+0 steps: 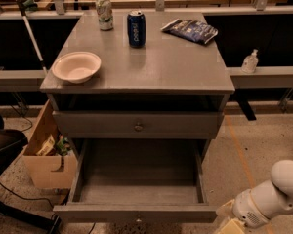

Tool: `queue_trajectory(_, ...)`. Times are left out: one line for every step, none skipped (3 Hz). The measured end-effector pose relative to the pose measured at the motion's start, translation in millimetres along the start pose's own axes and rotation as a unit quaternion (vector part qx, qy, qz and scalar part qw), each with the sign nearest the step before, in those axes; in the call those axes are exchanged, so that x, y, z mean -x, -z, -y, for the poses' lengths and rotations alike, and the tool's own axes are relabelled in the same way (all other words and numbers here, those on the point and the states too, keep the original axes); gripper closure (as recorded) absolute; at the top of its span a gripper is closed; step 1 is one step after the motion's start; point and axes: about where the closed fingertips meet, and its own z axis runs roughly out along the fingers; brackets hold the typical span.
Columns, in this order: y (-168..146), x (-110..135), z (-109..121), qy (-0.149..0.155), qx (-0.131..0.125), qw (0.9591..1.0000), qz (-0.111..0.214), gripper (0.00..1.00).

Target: Close middle drawer

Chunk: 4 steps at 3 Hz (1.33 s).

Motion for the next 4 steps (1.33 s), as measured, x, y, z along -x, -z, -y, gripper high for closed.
queue_trajectory(-30.6,2.5,-2.0,0.008,0.008,0.9999,0.007,0.53)
queue_trajectory(-53.6,4.9,2.2,0.015,0.000,0.9998,0.015,0.76)
queue_trajectory(-72.3,6.2,14.3,0.017,-0.014,0.9991,0.036,0.98)
queue_trajectory(-89.0,13.2,29.0,0.025,-0.027,0.9975,0.061,1.00)
